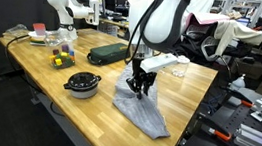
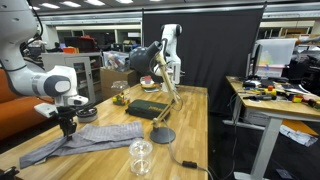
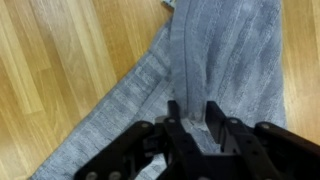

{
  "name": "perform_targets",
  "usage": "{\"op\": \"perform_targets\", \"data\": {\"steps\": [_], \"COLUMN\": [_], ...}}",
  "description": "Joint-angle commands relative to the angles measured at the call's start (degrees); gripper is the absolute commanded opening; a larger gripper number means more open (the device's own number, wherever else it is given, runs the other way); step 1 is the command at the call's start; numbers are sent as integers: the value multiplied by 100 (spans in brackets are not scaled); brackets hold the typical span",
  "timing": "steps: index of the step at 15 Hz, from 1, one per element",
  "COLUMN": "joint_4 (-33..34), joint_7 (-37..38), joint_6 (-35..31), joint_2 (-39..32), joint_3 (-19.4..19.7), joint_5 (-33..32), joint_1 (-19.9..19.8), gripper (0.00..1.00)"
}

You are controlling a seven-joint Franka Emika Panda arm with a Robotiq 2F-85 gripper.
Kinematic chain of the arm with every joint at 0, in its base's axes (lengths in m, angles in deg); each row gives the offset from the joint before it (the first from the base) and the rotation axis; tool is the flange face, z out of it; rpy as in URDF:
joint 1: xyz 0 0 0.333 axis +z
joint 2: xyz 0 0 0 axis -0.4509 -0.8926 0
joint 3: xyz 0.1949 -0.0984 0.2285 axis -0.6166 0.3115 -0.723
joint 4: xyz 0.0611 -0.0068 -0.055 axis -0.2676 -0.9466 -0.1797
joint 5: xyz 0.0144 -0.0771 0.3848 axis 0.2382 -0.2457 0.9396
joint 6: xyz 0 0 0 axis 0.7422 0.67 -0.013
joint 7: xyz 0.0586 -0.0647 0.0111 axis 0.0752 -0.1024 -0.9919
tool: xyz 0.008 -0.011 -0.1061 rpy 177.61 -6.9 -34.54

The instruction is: Fold the grey towel in half

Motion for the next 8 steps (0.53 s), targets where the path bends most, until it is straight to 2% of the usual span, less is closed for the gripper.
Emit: {"op": "perform_targets", "data": {"steps": [1, 2, 3, 4, 6, 8], "joint_4": [26, 30, 27, 24, 14, 5], "joint_7": [-123, -132, -141, -156, -186, -194], "joint_6": [171, 168, 148, 148, 148, 154], "joint_2": [98, 100, 99, 98, 94, 98], "joint_3": [-16, -24, -36, -49, -68, -77], "joint_5": [-23, -23, -16, -5, 10, 23], "joint_1": [-34, -35, -37, -43, -55, -66], "gripper": [34, 28, 9, 4, 0, 2]}}
